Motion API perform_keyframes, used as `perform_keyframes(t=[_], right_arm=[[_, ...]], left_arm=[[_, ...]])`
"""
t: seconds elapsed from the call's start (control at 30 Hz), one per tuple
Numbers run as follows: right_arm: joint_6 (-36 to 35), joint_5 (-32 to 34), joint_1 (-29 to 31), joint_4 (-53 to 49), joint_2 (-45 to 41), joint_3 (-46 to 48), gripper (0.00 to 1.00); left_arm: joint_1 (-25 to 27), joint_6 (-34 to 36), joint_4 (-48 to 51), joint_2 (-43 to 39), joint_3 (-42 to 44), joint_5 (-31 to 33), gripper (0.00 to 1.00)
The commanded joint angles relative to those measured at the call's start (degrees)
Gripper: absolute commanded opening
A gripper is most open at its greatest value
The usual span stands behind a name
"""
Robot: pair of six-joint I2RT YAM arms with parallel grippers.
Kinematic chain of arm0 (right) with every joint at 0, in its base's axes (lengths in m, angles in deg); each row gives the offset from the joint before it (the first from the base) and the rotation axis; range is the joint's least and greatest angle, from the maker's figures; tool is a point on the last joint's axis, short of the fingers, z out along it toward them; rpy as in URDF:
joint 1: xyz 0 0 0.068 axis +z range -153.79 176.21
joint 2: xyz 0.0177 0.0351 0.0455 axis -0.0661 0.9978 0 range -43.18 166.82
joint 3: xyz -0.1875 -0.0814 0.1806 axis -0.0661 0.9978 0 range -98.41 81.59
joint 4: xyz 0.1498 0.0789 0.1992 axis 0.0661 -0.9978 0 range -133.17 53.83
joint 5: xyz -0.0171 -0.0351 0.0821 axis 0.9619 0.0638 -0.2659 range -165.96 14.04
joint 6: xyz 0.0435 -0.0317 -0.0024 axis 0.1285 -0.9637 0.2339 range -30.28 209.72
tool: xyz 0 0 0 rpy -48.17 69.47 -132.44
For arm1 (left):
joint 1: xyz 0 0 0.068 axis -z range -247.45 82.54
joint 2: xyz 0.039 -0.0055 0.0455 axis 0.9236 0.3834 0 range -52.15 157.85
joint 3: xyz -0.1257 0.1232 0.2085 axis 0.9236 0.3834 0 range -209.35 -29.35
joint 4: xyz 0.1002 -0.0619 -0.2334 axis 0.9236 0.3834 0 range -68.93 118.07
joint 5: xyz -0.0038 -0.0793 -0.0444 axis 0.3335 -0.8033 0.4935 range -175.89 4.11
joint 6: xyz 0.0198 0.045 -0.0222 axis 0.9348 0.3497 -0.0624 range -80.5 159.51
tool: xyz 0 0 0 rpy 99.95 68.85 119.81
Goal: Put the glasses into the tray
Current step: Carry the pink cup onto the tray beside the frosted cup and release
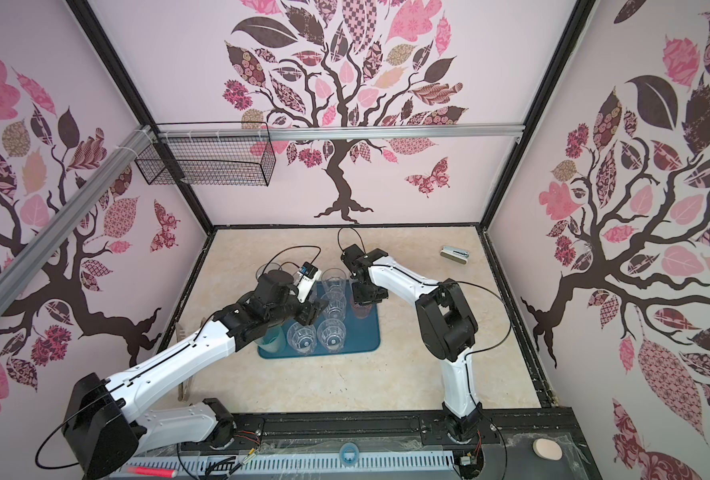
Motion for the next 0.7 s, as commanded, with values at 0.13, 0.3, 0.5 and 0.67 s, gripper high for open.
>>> perform_keyframes(t=[0.13,0.3,0.5,0.67], right_arm=[[0.1,0.3,-0.1,-1.8,-0.7,-1.5,0.36],[0.0,0.7,-0.2,-4.7,-3.8,-2.2,0.38],[-0.8,-0.6,-2.0,-6.1,-12.8,2.5,0.42],[-1.0,-4.4,-6.6,-5.0,-22.4,10.1,0.44]], left_arm=[[0.0,-0.2,-0.5,-0.5,1.1,-0.2,0.66],[0.0,0.2,0.6,-0.3,0.4,-0.2,0.65],[1.8,0.7,1.8,-0.1,-0.8,3.0,0.65],[6.8,2.9,1.5,0.9,-1.8,6.2,0.65]])
